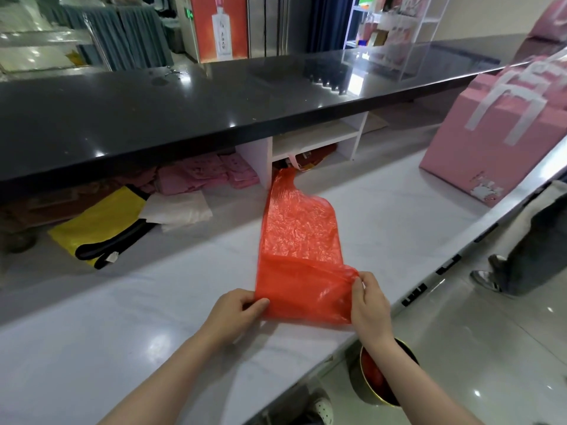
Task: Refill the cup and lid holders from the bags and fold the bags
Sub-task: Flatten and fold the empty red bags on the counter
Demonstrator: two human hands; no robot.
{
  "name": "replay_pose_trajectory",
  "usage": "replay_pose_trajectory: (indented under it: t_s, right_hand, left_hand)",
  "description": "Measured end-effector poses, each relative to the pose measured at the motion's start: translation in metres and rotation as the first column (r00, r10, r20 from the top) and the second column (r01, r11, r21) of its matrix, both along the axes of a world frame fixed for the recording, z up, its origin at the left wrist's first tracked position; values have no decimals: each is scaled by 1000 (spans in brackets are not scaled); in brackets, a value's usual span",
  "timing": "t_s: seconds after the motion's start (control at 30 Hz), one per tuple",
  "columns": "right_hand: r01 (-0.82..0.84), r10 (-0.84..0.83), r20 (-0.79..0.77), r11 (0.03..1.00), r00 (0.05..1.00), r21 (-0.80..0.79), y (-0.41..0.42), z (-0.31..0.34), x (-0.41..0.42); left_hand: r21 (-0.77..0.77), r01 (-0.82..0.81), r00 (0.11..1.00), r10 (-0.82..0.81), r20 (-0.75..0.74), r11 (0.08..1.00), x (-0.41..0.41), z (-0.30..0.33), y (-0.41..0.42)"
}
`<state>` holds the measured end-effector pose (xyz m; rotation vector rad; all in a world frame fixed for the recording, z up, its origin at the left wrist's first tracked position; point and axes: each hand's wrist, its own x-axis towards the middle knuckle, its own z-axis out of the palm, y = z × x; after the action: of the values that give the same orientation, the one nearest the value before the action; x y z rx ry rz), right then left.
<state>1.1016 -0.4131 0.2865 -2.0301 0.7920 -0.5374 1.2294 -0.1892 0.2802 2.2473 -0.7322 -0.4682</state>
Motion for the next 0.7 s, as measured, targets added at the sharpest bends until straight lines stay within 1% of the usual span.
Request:
replay_pose_trajectory:
  t_s: [0.1, 0.17, 0.23, 0.3, 0.37, 0.43, 0.5, 0.57, 0.6, 0.63, 0.7]
  right_hand:
    - [-50, 49, 61, 999, 997, 16, -3, 1, -1]
    - [-106, 104, 62, 994, 993, 36, -8, -2, -4]
    - [-134, 133, 15, 989, 991, 65, -12, -9, -6]
    - [-107, 109, -14, 991, 994, 74, -13, -16, -6]
    - [-57, 59, -46, 997, 997, 52, -11, -18, -4]
    - [-44, 43, -116, 999, 992, -9, -10, -18, 0]
    - [-62, 50, -189, 997, 981, -56, -9, -14, 6]
    - [-55, 43, -221, 997, 974, -47, -9, -10, 12]
    - [-48, 35, -232, 998, 972, -49, -10, -9, 13]
    - [-41, 26, -246, 998, 969, -57, -10, -8, 14]
    - [-51, 29, -284, 996, 958, -72, -10, -8, 14]
  left_hand:
    - [-10, -74, 997, 74, 31, 997, -2, -3, -3]
    - [-35, -112, 993, 113, 27, 993, -5, -5, -4]
    - [-51, -139, 990, 140, 29, 989, -7, -6, -6]
    - [-59, -154, 987, 157, 42, 986, -8, -6, -7]
    - [-68, -156, 987, 158, 26, 985, -10, -6, -7]
    - [-77, -156, 987, 158, 13, 985, -13, -4, -9]
    - [-109, -205, 979, 202, -40, 973, -17, 0, -11]
    - [-152, -256, 963, 239, -123, 955, -19, 1, -14]
    - [-163, -269, 959, 248, -137, 949, -20, 1, -16]
    - [-155, -279, 956, 258, -141, 948, -21, 4, -18]
    - [-137, -277, 960, 269, -80, 951, -22, 6, -21]
